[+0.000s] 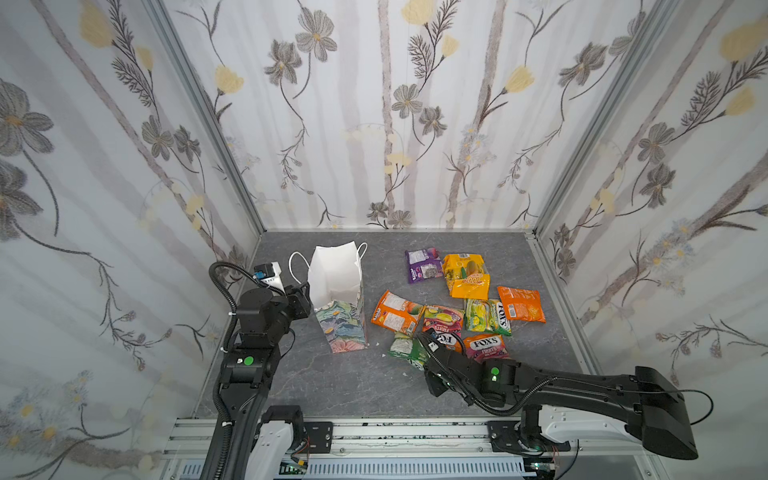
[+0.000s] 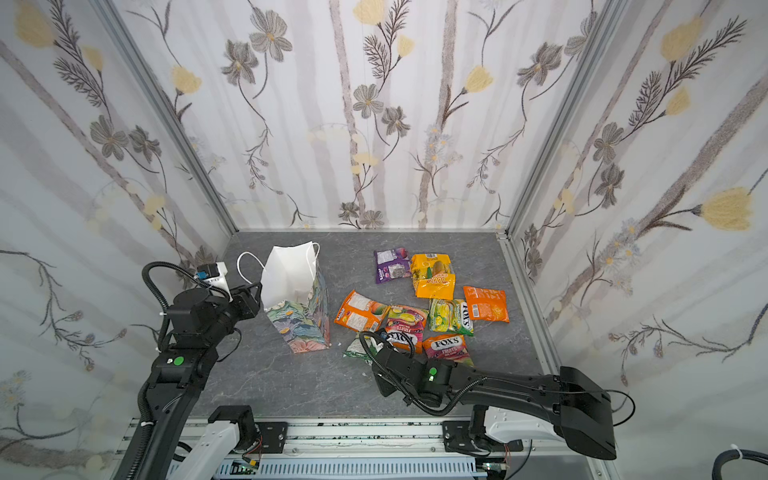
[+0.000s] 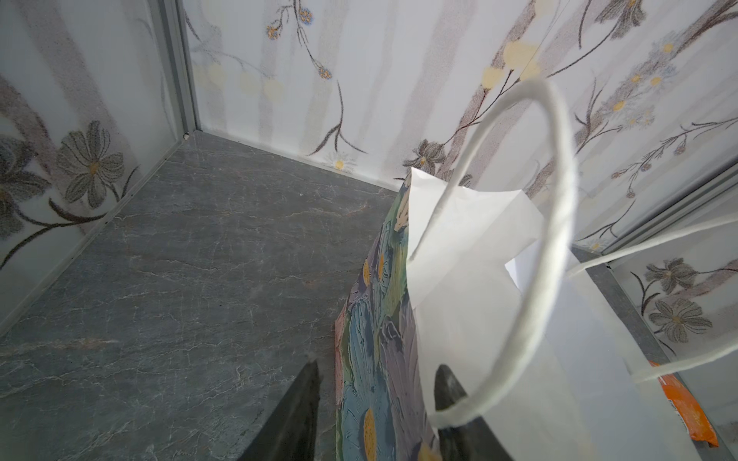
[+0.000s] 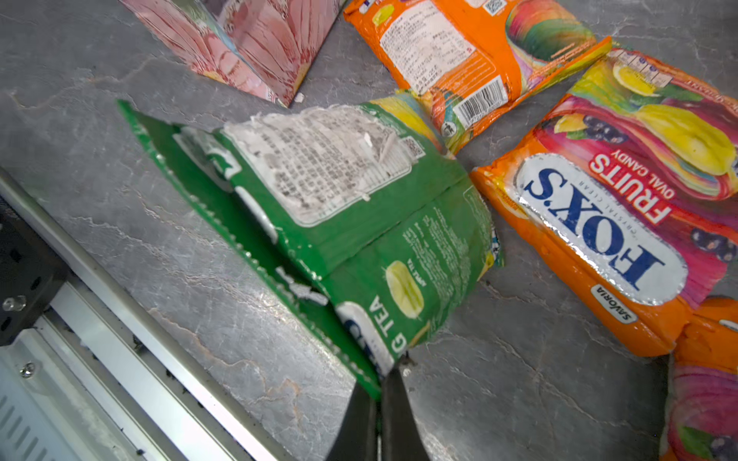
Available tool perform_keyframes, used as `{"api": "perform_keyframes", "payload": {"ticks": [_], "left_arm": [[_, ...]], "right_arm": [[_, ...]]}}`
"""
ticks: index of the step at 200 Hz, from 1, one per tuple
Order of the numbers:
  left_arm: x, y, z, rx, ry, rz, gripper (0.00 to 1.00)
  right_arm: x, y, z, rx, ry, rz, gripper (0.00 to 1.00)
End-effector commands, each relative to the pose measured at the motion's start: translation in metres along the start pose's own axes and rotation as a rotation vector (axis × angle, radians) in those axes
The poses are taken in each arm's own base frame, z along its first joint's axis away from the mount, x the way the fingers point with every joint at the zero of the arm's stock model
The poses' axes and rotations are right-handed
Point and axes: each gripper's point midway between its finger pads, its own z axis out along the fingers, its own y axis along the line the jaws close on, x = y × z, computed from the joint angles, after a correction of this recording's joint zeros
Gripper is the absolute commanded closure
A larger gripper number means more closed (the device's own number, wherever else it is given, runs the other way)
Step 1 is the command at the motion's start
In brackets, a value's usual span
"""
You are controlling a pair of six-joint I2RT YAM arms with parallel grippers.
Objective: Place the snacks into the paper bag
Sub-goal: 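Close the right gripper on the green packet's edge, then lift the green packet with the right gripper toward the bag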
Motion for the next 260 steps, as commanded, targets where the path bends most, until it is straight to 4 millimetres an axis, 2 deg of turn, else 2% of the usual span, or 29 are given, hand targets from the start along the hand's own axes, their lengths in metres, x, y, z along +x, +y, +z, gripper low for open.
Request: {"api": "perform_keyframes", "payload": {"ticks": [1,89,162,176,178,184,233,260], "left_arm": [[-0.002,0.001,-0.001,-0.01,-0.016,0.002,0.53],[-0.003,0.001,-0.002,-0.012,-0.022,0.006,0.53],[-0.002,0.0,-0.001,-0.007,-0.015,0.006,0.53],[-0.002,0.0,-0.001,-0.007,-0.018,0.007,0.53],[-0.002,0.0,-0.001,-0.006,-0.018,0.007,0.53],[-0.002,0.0,-0.001,-0.006,-0.016,0.006,0.53],[-0.002,-0.001,-0.001,-0.002,-0.016,0.007,0.53],[-0.001,-0.001,0.001,-0.001,-0.008,0.006,0.53]], "right_arm": [[-0.023,0.011,-0.007,-0.07,-0.079,0.019,1.0],[-0.066,0.011,-0.032,-0.133,-0.22,0.042,1.0],[-0.11,0.014,-0.06,-0.167,-0.347,0.017,1.0],[-0.113,0.013,-0.062,-0.163,-0.357,-0.001,1.0],[-0.122,0.016,-0.069,-0.172,-0.381,0.001,1.0],[-0.129,0.018,-0.075,-0.176,-0.402,-0.006,1.0],[-0.166,0.022,-0.109,-0.179,-0.51,-0.053,1.0],[-0.189,0.031,-0.128,-0.197,-0.566,-0.083,1.0]]}}
